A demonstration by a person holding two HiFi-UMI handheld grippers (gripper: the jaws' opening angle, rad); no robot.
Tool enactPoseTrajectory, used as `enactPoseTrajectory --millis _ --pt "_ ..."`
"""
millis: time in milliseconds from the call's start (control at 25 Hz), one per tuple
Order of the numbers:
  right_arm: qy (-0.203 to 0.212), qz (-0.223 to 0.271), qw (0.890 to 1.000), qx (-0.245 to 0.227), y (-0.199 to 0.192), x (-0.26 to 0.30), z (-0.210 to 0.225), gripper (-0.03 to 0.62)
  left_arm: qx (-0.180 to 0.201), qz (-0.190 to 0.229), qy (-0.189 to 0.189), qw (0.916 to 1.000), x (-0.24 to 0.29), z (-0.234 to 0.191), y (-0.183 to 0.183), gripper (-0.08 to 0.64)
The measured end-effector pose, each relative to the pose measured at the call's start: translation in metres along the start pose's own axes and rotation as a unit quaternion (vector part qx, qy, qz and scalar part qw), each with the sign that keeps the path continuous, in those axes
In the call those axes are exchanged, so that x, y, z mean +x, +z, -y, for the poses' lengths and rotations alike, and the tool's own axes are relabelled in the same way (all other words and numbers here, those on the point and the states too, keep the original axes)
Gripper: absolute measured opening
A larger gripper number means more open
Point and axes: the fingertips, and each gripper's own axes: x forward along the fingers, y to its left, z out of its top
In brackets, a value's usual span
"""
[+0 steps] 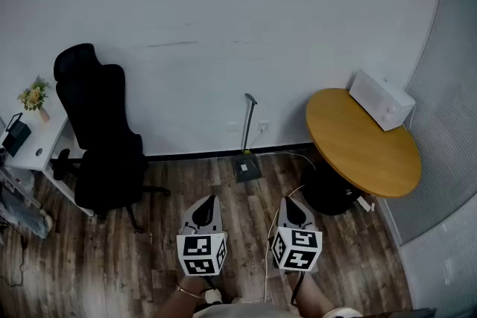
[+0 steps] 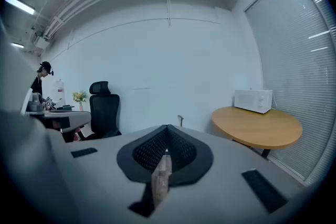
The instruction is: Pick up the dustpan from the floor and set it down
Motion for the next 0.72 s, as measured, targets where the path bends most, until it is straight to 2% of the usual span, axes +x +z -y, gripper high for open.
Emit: enactPoseTrajectory --millis 240,400,720 --pt "-0.002 0.005 1.0 0.004 0.001 -0.003 -0.002 0.032 0.004 0.001 -0.007 1.0 0.0 -0.001 0.001 0.008" --pt "0.008 0.003 1.0 0.026 -0.003 0.004 -0.007 0.032 0.004 -0.001 -0.01 0.9999 0.003 -0.007 -0.001 0.008" --pt "-0.01 -0.011 0.999 0.032 -0.006 0.025 -0.019 0.032 0.005 -0.007 -0.016 0.9998 0.015 -0.034 -0.003 0.008"
